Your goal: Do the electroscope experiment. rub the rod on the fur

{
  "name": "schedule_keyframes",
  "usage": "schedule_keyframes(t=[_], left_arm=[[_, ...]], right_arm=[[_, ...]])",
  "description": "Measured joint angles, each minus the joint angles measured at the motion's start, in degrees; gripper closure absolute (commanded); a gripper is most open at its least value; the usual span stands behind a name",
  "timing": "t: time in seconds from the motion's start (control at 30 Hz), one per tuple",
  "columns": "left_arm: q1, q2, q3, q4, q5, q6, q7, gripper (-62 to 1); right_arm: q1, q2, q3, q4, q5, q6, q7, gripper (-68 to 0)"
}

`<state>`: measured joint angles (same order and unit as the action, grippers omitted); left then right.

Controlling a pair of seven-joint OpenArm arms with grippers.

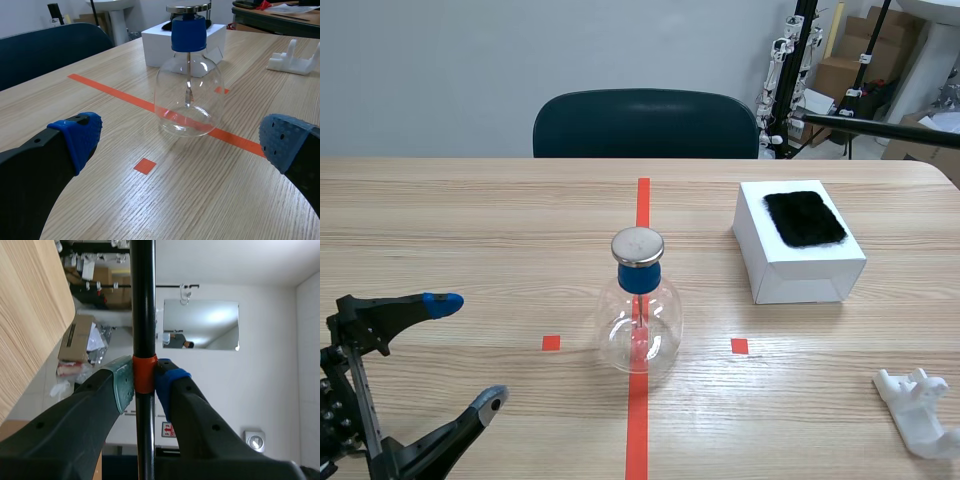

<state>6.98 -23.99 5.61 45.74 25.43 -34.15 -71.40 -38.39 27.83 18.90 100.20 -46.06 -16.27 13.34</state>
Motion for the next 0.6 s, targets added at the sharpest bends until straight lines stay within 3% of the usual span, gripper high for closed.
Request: schedule_keyframes(t=[0.17,0.33,0.43,0.6], left_arm=[[0.0,0.0,0.0,0.0,-0.02,0.0,0.0,-62.3],[0.0,0.0,0.0,0.0,-0.02,0.0,0.0,-62.3],[0.0,0.0,0.0,0.0,-0.02,0.0,0.0,-62.3],[0.0,0.0,0.0,0.0,0.0,0.0,0.0,-62.3]], right_arm=[[-10.03,-9.79,4.28,9.73,-2.1,-0.33,8.61,-0.4],[-19.15,-19.02,5.01,11.8,-3.67,-7.19,19.45,-0.4],[-23.63,-21.57,5.01,11.43,-3.63,-9.7,21.92,-0.4],[-28.89,-23.37,5.01,10.75,-3.37,-10.54,23.74,-0.4]])
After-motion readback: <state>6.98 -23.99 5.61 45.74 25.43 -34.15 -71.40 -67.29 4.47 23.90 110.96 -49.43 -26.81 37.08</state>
